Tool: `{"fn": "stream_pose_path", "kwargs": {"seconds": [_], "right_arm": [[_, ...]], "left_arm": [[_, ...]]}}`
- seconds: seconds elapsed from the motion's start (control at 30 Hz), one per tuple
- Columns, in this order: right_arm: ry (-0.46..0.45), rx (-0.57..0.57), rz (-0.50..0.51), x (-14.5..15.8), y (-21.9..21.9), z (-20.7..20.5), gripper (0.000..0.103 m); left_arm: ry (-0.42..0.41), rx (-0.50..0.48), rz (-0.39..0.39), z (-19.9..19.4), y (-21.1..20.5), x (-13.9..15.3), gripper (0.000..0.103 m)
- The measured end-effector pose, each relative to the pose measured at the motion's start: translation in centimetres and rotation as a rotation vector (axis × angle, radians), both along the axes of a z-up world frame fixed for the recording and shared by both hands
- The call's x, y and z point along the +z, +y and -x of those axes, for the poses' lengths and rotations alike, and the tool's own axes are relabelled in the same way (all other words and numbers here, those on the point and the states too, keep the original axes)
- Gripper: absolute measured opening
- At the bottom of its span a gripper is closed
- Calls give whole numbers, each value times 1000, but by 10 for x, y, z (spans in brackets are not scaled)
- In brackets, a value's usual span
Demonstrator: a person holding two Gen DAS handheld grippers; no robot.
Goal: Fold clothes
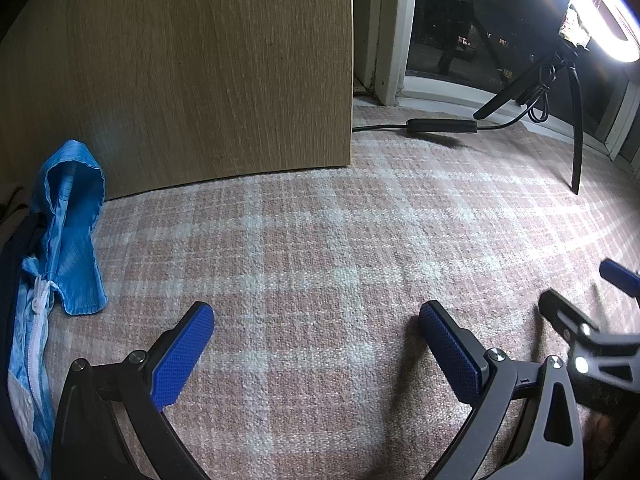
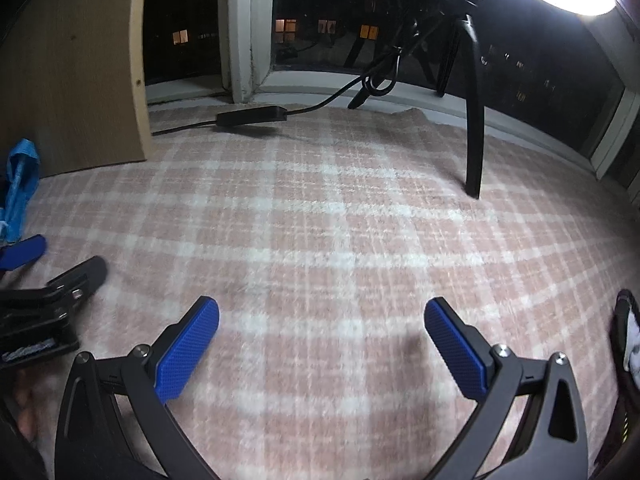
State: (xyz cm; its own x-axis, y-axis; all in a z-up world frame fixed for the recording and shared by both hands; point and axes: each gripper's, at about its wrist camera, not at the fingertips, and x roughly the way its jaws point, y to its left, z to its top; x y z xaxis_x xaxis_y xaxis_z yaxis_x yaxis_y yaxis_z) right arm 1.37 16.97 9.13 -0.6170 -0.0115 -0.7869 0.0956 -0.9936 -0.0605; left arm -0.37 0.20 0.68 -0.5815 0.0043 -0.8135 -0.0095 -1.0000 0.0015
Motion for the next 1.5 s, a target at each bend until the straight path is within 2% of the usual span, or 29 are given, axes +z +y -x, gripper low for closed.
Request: {"fn": "stream_pose_path", "kwargs": {"seconds": [0.23, 0.33, 0.5, 0.63, 0.8, 0.87, 0.9, 0.93, 0.97, 1.0, 1.03, 1.17, 1.3, 1.5], "right_arm": [[36, -27, 98, 51, 24, -36, 103], [53, -41, 139, 74, 37, -54, 103], [80, -70, 156, 105, 66, -110, 103], [102, -126, 139, 125, 110, -167, 103], [123, -271, 99, 138, 191, -246, 103], [110, -333, 103, 138, 224, -272, 102], [95, -368, 105, 137, 243, -285, 96], [76, -400, 105, 134, 261, -296, 83], [54, -435, 107, 130, 279, -305, 76], [28, -472, 112, 124, 299, -313, 61], [8, -502, 122, 119, 316, -319, 54], [-44, -556, 174, 99, 363, -323, 54], [-80, -524, 154, 85, 384, -310, 56], [-144, -495, 232, 62, 407, -278, 59]], "left_arm": [[-8, 2, 13, -5, 0, 17, 102], [15, -7, 16, -22, -3, 48, 102], [36, -56, -48, -54, -2, 91, 102], [90, -150, -42, -92, 17, 129, 102], [110, -304, -80, -119, 69, 153, 102], [115, -361, -73, -127, 93, 157, 101], [117, -383, -69, -130, 107, 159, 101], [119, -402, -64, -133, 120, 161, 99], [120, -421, -69, -136, 133, 164, 99], [123, -444, -77, -136, 147, 167, 99], [128, -465, -79, -137, 161, 169, 99], [182, -546, -34, -138, 226, 176, 99], [163, -574, -17, -125, 282, 173, 98], [153, -580, -16, -121, 327, 169, 98]]}}
